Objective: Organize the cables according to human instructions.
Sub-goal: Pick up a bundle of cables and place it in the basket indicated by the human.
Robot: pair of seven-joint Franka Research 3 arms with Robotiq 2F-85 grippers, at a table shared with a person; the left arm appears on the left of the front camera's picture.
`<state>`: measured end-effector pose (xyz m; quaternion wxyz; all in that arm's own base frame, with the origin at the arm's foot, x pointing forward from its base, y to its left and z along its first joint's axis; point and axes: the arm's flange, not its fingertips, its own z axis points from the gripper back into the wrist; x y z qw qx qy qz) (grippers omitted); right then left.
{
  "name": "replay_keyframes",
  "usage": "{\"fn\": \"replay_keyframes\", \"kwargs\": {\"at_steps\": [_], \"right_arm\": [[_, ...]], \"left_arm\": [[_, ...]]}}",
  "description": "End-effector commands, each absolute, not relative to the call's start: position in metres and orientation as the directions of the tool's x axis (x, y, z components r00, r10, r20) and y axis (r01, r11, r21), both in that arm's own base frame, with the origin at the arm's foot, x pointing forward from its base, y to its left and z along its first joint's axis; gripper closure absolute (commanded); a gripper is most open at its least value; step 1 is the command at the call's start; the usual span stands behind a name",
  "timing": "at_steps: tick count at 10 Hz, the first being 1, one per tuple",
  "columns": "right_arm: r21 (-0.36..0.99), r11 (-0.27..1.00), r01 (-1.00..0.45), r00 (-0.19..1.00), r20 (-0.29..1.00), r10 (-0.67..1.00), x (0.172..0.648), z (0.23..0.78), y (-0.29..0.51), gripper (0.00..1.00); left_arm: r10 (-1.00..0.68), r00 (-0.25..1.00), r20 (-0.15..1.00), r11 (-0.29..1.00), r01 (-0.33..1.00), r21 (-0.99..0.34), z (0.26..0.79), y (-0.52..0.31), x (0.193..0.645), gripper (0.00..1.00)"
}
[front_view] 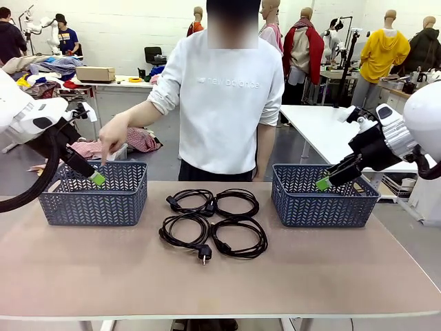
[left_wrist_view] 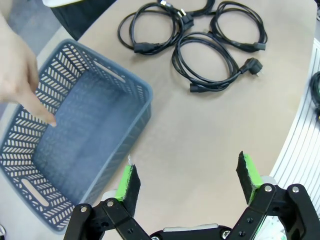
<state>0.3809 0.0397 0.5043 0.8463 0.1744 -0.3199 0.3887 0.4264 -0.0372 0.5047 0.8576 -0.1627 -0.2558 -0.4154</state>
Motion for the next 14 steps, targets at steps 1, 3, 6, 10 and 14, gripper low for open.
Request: {"fn": "replay_keyframes", "kwargs": {"at_steps": [1, 3, 6, 10, 14], "right_arm": [[0.042, 0.621, -0.783, 0.471, 0.691, 0.548, 0.383, 0.502, 0.038, 0.00], [0.042, 0.621, -0.783, 0.471, 0.691, 0.548, 0.383, 0.502, 0.038, 0.00], [0.042, 0.621, -0.783, 0.471, 0.691, 0.548, 0.383, 0.502, 0.038, 0.00], [0.042, 0.621, -0.783, 0.471, 0.691, 0.548, 0.383, 0.502, 0.038, 0.00], [0.042, 0.621, -0.783, 0.471, 0.691, 0.548, 0.383, 0.502, 0.038, 0.00]], "left_arm": [[-0.623, 0.514, 0.590, 0.592, 0.803, -0.074, 0.502, -0.035, 0.425, 0.00], [-0.623, 0.514, 0.590, 0.592, 0.803, -0.074, 0.502, -0.035, 0.425, 0.00], [-0.623, 0.514, 0.590, 0.592, 0.803, -0.074, 0.502, -0.035, 0.425, 0.00], [-0.628, 0.525, 0.575, 0.602, 0.795, -0.068, 0.505, -0.037, 0.426, 0.00], [-0.852, 0.244, 0.463, 0.344, 0.928, 0.145, 0.512, -0.121, 0.434, 0.00]]}}
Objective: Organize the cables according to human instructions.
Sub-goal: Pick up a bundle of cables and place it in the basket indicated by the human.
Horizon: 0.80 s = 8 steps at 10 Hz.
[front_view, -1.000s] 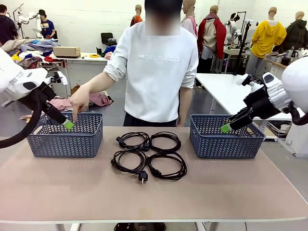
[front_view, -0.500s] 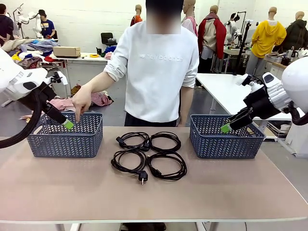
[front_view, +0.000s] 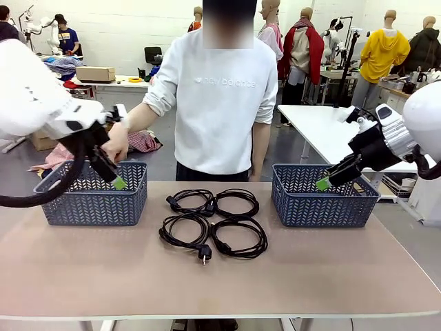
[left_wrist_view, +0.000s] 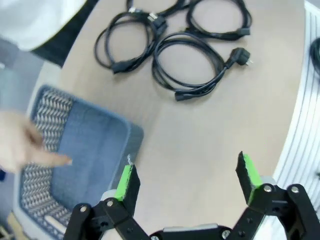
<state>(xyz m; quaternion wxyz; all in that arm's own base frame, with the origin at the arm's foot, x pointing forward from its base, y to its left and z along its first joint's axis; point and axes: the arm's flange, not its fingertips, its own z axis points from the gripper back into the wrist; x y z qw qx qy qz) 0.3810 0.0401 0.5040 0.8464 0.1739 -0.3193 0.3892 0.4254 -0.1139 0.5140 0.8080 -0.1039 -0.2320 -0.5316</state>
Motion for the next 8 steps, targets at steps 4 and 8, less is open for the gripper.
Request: {"fn": "replay_keyframes", "kwargs": {"at_steps": [4, 8], "right_arm": [[0.042, 0.621, -0.783, 0.471, 0.691, 0.548, 0.383, 0.502, 0.038, 0.00], [0.042, 0.621, -0.783, 0.471, 0.691, 0.548, 0.383, 0.502, 0.038, 0.00]], "left_arm": [[-0.934, 0.026, 0.355, 0.086, 0.984, 0.154, 0.486, -0.201, 0.439, 0.00], [-0.963, -0.093, 0.255, -0.060, 0.989, 0.135, 0.450, -0.260, 0.435, 0.00]]}}
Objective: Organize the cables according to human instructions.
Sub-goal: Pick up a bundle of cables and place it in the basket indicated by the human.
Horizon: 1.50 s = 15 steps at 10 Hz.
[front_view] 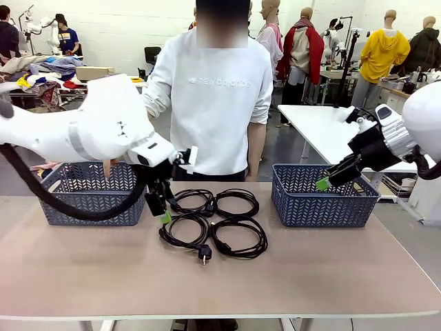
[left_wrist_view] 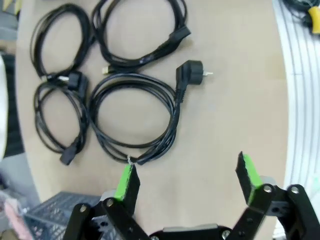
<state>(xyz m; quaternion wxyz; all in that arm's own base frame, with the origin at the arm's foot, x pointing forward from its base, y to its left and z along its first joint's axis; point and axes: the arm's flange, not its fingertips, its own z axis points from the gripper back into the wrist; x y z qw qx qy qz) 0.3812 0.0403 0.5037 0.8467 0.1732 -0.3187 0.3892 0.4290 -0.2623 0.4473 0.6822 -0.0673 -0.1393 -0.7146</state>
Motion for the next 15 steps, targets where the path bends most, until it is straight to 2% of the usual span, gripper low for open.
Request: {"fn": "replay_keyframes", "kwargs": {"at_steps": [1, 3, 4, 9, 15], "right_arm": [[0.042, 0.621, -0.783, 0.471, 0.691, 0.548, 0.383, 0.502, 0.038, 0.00], [0.042, 0.621, -0.783, 0.471, 0.691, 0.548, 0.383, 0.502, 0.038, 0.00], [0.042, 0.621, -0.783, 0.471, 0.691, 0.548, 0.383, 0.502, 0.038, 0.00], [0.042, 0.621, -0.783, 0.471, 0.691, 0.548, 0.383, 0.502, 0.038, 0.00], [0.042, 0.621, -0.783, 0.471, 0.691, 0.548, 0.383, 0.502, 0.038, 0.00]], "left_arm": [[-0.964, -0.098, 0.245, -0.068, 0.989, 0.131, 0.445, -0.264, 0.435, 0.00], [-0.972, -0.081, 0.222, -0.056, 0.992, 0.115, 0.443, -0.258, 0.436, 0.00], [-0.963, -0.090, 0.253, -0.064, 0.992, 0.108, 0.438, -0.270, 0.430, 0.00], [-0.965, -0.094, 0.243, -0.069, 0.992, 0.109, 0.437, -0.270, 0.430, 0.00], [-0.967, -0.196, 0.160, -0.185, 0.979, 0.083, 0.390, -0.295, 0.448, 0.00]]}}
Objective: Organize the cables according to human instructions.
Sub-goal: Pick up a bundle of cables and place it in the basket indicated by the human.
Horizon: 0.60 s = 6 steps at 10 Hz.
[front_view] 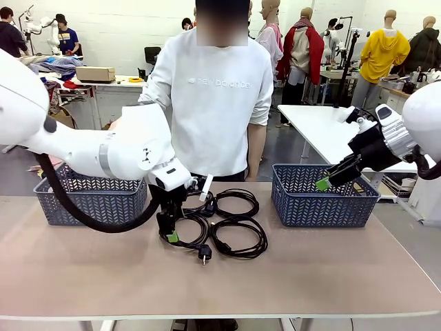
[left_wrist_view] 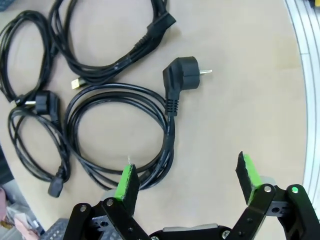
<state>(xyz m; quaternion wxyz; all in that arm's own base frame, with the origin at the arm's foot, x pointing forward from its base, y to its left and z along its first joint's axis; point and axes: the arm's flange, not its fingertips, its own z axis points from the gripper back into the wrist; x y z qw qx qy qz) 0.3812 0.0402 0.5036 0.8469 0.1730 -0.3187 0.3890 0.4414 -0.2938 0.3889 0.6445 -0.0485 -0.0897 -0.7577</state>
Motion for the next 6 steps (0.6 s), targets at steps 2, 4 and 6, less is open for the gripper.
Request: {"fn": "replay_keyframes", "kwargs": {"at_steps": [2, 4, 6], "right_arm": [[0.042, 0.621, -0.783, 0.471, 0.691, 0.548, 0.383, 0.502, 0.038, 0.00], [0.042, 0.621, -0.783, 0.471, 0.691, 0.548, 0.383, 0.502, 0.038, 0.00], [0.042, 0.621, -0.783, 0.471, 0.691, 0.548, 0.383, 0.502, 0.038, 0.00]], "left_arm": [[-0.970, -0.218, 0.106, -0.211, 0.975, 0.072, 0.372, -0.300, 0.447, 0.00], [-0.971, -0.221, 0.095, -0.215, 0.974, 0.075, 0.359, -0.303, 0.452, 0.00], [-0.971, -0.213, 0.103, -0.207, 0.976, 0.071, 0.347, -0.305, 0.455, 0.00]]}}
